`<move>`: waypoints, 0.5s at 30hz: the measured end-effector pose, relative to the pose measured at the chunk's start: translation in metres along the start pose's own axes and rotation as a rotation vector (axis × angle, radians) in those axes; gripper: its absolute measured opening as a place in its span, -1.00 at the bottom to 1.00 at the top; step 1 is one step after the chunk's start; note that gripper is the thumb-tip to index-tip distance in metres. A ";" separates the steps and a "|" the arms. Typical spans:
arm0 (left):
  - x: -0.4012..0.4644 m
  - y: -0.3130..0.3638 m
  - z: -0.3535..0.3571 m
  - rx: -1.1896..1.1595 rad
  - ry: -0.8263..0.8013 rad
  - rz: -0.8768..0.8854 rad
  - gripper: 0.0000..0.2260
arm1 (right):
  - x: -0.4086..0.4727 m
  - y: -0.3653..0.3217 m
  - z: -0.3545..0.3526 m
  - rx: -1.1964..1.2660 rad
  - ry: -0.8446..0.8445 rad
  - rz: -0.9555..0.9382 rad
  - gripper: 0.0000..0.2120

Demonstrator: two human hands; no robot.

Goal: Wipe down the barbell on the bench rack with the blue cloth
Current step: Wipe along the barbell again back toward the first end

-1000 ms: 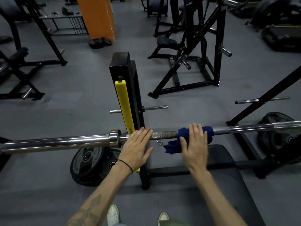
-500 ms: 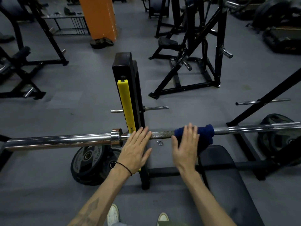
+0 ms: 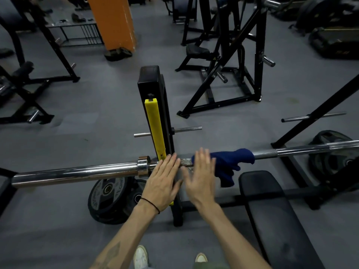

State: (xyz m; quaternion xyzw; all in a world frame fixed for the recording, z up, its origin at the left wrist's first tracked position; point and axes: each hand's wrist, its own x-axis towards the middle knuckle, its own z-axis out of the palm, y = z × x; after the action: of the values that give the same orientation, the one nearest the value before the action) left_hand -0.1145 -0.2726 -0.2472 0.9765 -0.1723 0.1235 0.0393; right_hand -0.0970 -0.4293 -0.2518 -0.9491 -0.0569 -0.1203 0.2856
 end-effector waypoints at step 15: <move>-0.017 -0.024 -0.013 0.088 0.016 0.122 -0.40 | -0.015 -0.017 0.011 0.019 -0.104 -0.207 -0.27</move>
State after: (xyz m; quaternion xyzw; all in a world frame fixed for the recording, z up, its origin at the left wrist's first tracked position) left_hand -0.1247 -0.2429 -0.2393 0.9639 -0.2254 0.1411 -0.0101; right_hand -0.1119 -0.4099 -0.2557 -0.9403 -0.1707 -0.0991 0.2774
